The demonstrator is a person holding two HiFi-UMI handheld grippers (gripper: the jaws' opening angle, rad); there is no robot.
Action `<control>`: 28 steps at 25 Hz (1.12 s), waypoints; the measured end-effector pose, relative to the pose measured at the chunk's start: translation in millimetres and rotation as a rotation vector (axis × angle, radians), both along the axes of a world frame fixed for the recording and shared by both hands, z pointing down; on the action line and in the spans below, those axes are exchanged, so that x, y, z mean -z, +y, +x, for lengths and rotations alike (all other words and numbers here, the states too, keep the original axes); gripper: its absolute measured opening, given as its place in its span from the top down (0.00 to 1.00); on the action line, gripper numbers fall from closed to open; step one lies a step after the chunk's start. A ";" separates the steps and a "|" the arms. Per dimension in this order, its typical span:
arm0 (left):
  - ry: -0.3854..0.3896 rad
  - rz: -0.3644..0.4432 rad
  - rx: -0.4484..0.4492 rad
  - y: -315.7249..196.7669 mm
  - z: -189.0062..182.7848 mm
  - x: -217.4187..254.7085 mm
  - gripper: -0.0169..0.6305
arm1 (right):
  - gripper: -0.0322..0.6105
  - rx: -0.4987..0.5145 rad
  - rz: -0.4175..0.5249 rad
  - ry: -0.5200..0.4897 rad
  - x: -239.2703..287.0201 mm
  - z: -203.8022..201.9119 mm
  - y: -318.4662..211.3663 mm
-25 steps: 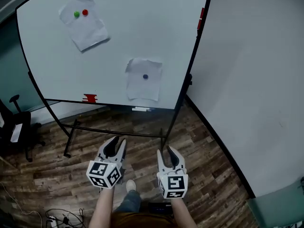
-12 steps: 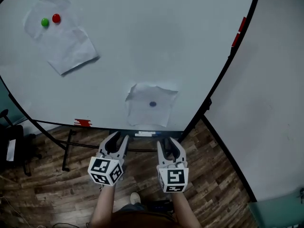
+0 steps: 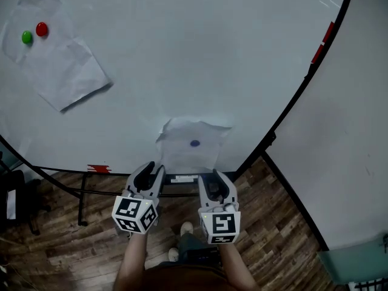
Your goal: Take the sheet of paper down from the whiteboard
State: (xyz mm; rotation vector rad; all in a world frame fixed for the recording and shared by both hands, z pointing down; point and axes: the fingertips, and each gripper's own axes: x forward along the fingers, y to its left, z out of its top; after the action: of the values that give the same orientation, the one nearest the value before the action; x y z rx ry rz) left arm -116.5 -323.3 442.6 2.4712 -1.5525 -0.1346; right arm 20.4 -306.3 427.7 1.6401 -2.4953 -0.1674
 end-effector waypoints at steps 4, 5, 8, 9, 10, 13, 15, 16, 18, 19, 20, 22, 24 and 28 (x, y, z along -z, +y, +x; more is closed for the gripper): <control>0.001 -0.001 0.000 -17.5 -2.6 -1.5 0.78 | 0.72 0.004 0.006 0.000 -0.3 -7.2 -20.2; 0.002 0.002 -0.002 -20.6 -2.7 -1.7 0.78 | 0.72 0.007 0.005 0.002 -1.6 -9.1 -24.1; 0.009 0.011 -0.010 -26.5 -1.6 -2.8 0.78 | 0.72 0.014 0.002 0.013 -5.5 -13.7 -34.8; 0.008 0.009 -0.013 -28.1 -0.9 -3.7 0.78 | 0.72 0.014 0.002 0.014 -5.9 -14.5 -38.2; 0.007 0.007 -0.015 -29.6 -0.4 -4.7 0.78 | 0.71 0.013 0.002 0.012 -5.9 -15.2 -41.2; 0.007 0.003 -0.021 -34.0 0.2 -5.4 0.78 | 0.71 0.012 0.005 0.010 -5.3 -18.5 -47.8; 0.010 0.005 -0.019 -37.8 -1.2 -4.8 0.78 | 0.71 0.015 0.007 0.017 -5.8 -22.6 -51.2; 0.012 0.006 -0.017 -39.4 -1.9 -4.5 0.78 | 0.70 0.016 0.008 0.021 -6.2 -24.4 -52.7; 0.016 0.010 -0.016 -42.3 -2.6 -3.4 0.78 | 0.70 0.016 0.011 0.027 -5.8 -27.2 -55.8; 0.018 0.012 -0.017 -43.7 -2.5 -2.6 0.78 | 0.70 0.015 0.017 0.029 -4.6 -28.4 -57.4; 0.017 0.015 -0.020 -44.8 -2.1 -2.0 0.78 | 0.69 0.013 0.026 0.032 -2.5 -29.4 -58.8; 0.011 0.024 -0.025 -46.4 -0.5 -0.6 0.78 | 0.70 0.003 0.052 0.037 2.9 -30.5 -61.6; 0.006 0.033 -0.028 -48.1 0.9 0.9 0.78 | 0.70 -0.002 0.067 0.041 6.4 -31.6 -65.1; 0.005 0.035 -0.027 -53.7 2.6 0.8 0.78 | 0.70 -0.005 0.102 0.033 11.3 -35.1 -72.4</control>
State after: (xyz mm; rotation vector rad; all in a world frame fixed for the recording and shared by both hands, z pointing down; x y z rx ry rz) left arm -113.9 -377.0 441.8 2.5156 -1.5269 -0.1643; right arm -14.7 -378.7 416.4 1.6660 -2.4967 -0.3235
